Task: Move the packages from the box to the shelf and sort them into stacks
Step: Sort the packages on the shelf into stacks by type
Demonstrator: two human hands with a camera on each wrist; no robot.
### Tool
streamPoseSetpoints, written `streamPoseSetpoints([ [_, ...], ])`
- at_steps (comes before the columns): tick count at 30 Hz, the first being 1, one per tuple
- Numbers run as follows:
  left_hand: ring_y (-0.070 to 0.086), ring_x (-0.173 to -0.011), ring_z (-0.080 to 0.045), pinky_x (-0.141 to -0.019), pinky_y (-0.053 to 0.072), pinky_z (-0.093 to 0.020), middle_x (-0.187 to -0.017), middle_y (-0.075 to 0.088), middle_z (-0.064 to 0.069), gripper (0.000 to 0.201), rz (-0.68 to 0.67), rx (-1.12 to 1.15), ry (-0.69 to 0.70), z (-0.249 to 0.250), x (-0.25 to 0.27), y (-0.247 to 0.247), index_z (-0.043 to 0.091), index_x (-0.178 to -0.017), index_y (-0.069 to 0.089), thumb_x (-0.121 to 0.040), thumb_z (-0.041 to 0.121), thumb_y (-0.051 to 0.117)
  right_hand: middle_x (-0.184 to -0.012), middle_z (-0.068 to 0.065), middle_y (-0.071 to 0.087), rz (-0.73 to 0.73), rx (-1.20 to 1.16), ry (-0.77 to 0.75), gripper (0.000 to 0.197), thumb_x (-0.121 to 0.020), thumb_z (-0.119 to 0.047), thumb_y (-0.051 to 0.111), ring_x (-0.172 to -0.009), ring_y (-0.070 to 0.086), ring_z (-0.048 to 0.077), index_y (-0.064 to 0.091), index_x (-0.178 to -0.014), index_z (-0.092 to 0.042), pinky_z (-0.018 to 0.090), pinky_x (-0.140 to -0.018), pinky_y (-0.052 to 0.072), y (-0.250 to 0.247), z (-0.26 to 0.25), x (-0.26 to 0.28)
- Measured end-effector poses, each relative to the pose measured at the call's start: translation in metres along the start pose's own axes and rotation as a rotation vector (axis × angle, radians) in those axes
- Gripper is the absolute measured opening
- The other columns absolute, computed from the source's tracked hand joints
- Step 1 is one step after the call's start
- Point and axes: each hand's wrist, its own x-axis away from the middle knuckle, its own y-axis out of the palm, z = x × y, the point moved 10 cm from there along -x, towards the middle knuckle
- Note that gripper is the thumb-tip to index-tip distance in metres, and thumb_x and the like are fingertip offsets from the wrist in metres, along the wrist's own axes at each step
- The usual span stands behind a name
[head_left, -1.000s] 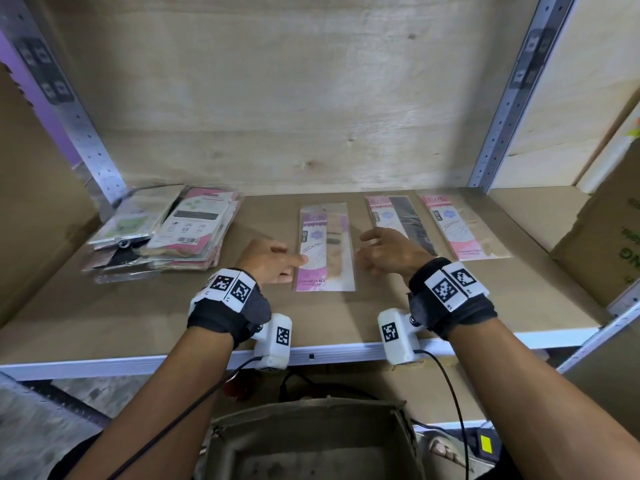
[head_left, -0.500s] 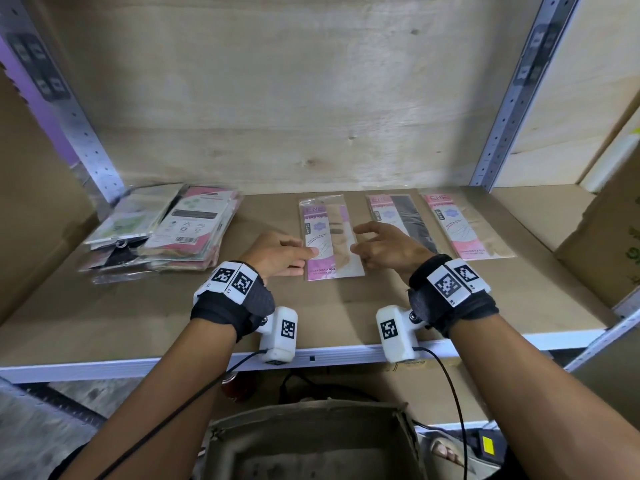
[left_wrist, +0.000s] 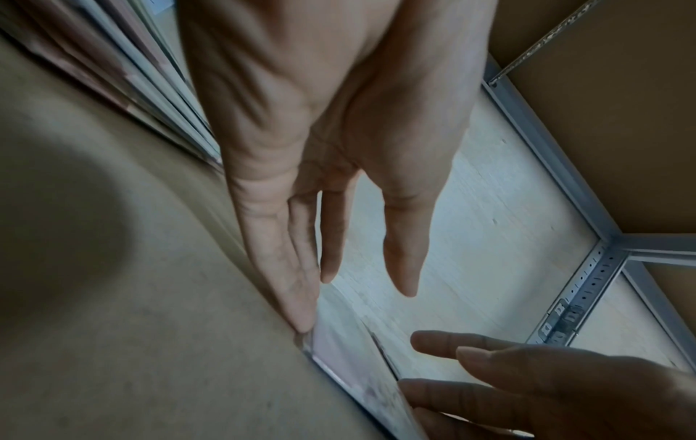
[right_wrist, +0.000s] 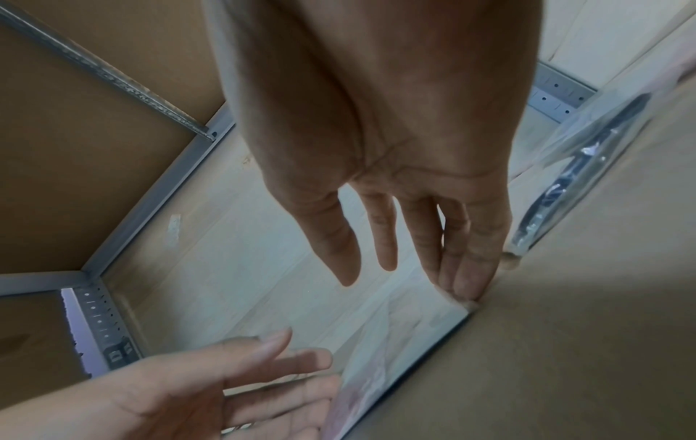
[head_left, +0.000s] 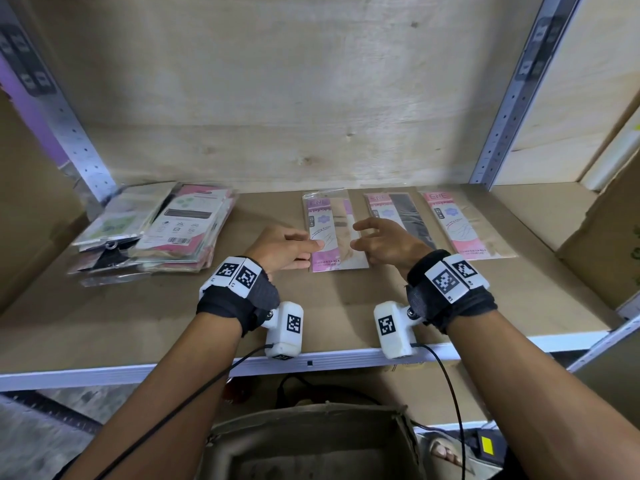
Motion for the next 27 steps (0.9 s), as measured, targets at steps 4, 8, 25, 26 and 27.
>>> streamPoseSetpoints([
  [4, 0.072, -0.099, -0.019, -0.084, 0.061, -0.030, -0.110, 0.073, -0.009, 0.043, -0.003, -0.008, 0.008, 0.000, 0.000, 0.002, 0.004, -0.118, 0.065, -0.079, 0.017, 0.082, -0.139, 0.013, 0.051, 0.006, 0.003, -0.008, 0.046, -0.092, -0.016, 0.066, -0.128, 0.051, 0.028, 0.053, -0.136, -0.013, 0.046, -0.111, 0.041, -0.001, 0.001, 0.000],
  [8, 0.072, -0.098, -0.018, -0.082, 0.061, -0.028, -0.109, 0.074, -0.008, 0.043, -0.006, -0.014, 0.023, 0.001, 0.000, 0.004, 0.005, -0.117, 0.066, -0.080, 0.018, 0.082, -0.138, 0.013, 0.052, 0.005, 0.015, -0.013, 0.043, -0.092, -0.016, 0.066, -0.127, 0.051, 0.028, 0.054, -0.133, -0.013, 0.046, -0.110, 0.042, -0.001, 0.002, 0.000],
  [25, 0.075, -0.087, -0.020, -0.064, 0.058, -0.018, -0.103, 0.074, -0.011, 0.017, 0.189, 0.031, 0.137, 0.029, 0.044, -0.095, 0.014, -0.103, 0.071, -0.087, 0.019, 0.074, -0.097, 0.019, 0.069, 0.036, -0.163, -0.189, 0.021, -0.095, -0.001, 0.053, -0.083, 0.063, 0.025, 0.064, -0.113, 0.002, 0.036, -0.078, 0.055, 0.007, -0.049, 0.029],
  [26, 0.075, -0.083, -0.019, -0.063, 0.057, -0.017, -0.100, 0.075, -0.012, 0.017, 0.216, 0.046, 0.148, 0.031, 0.049, -0.108, 0.012, -0.103, 0.071, -0.088, 0.021, 0.073, -0.093, 0.020, 0.067, 0.022, -0.179, -0.184, 0.022, -0.095, 0.002, 0.052, -0.079, 0.061, 0.026, 0.064, -0.112, 0.005, 0.033, -0.071, 0.053, 0.016, -0.053, 0.031],
  [27, 0.075, -0.081, -0.017, -0.062, 0.057, -0.018, -0.097, 0.076, -0.012, 0.021, 0.250, 0.050, 0.154, 0.033, 0.055, -0.121, 0.010, -0.104, 0.071, -0.089, 0.024, 0.072, -0.090, 0.021, 0.065, 0.001, -0.186, -0.178, 0.022, -0.094, 0.004, 0.051, -0.075, 0.058, 0.026, 0.063, -0.112, 0.008, 0.030, -0.066, 0.050, 0.026, -0.059, 0.031],
])
